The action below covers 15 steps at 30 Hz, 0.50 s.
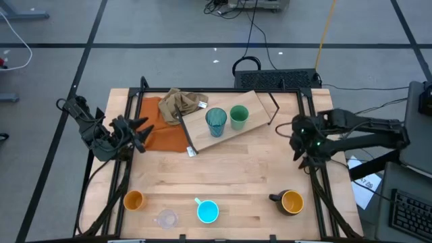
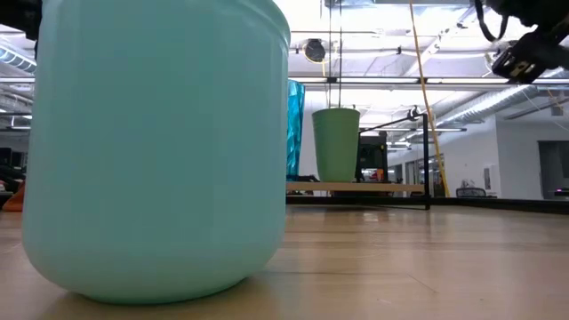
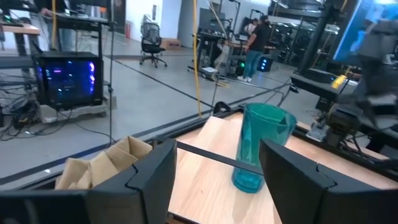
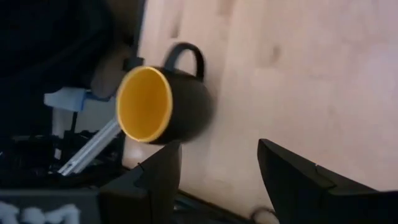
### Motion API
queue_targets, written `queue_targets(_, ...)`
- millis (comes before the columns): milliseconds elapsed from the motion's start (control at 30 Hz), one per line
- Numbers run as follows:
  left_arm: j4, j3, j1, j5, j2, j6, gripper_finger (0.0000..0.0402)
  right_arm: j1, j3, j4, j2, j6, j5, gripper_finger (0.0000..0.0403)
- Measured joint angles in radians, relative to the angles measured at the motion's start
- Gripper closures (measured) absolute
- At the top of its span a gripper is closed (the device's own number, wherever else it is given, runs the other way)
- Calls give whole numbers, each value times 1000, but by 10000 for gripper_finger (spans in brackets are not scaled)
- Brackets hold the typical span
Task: Stack small to large cups/mugs on shelf
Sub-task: Put the black mug on the shelf
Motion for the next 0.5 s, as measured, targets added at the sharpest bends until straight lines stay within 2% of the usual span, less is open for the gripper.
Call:
queue_targets(233, 0, 0, 0, -19, 0, 0, 172, 219, -6, 148, 49, 127, 11, 202)
queue_targets(500, 0, 0, 0, -17, 0, 0, 172, 421, -6, 280, 141, 252, 157, 202)
